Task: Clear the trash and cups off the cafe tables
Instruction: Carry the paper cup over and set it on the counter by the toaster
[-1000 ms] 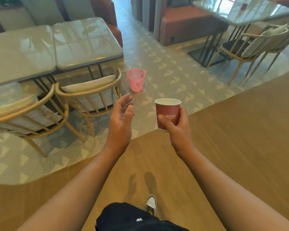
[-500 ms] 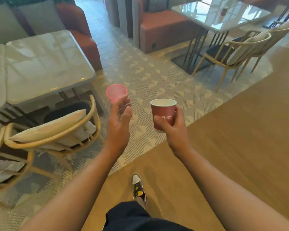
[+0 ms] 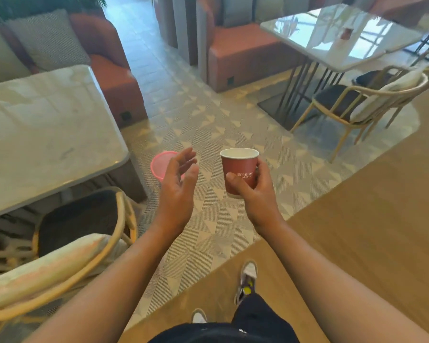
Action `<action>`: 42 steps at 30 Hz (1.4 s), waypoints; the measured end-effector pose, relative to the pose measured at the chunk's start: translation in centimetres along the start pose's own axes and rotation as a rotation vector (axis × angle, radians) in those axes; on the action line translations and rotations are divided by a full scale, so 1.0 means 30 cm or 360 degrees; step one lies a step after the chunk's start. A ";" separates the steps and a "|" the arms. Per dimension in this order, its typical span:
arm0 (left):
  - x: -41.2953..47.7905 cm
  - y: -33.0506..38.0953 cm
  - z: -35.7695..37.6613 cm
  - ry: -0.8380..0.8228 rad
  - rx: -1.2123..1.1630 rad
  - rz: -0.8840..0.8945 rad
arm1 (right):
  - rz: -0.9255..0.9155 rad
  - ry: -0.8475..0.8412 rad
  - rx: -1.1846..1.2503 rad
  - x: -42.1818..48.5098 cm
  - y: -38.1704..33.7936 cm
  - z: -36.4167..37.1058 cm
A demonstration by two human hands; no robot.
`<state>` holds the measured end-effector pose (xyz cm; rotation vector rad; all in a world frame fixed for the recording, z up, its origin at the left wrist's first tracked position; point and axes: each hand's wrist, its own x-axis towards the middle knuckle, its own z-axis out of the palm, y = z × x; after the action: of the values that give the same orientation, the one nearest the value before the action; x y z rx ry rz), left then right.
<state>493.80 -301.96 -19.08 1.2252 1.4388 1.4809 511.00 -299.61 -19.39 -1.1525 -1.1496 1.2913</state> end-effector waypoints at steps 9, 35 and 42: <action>0.553 -0.090 0.172 0.0243 0.0128 -0.0029 | 0.0007 -0.0294 -0.0023 0.681 0.024 0.026; 1.720 -0.423 -0.184 0.0693 0.0093 -0.0231 | 0.0271 -0.0782 -0.0189 1.899 0.138 0.761; 1.946 -0.488 -0.250 0.0654 0.0142 -0.0305 | 0.0395 -0.0787 -0.0122 2.121 0.163 0.917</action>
<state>468.31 -247.19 -24.61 0.8316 1.8523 1.6089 481.36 -236.90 -23.63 -1.0856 -1.4532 1.8046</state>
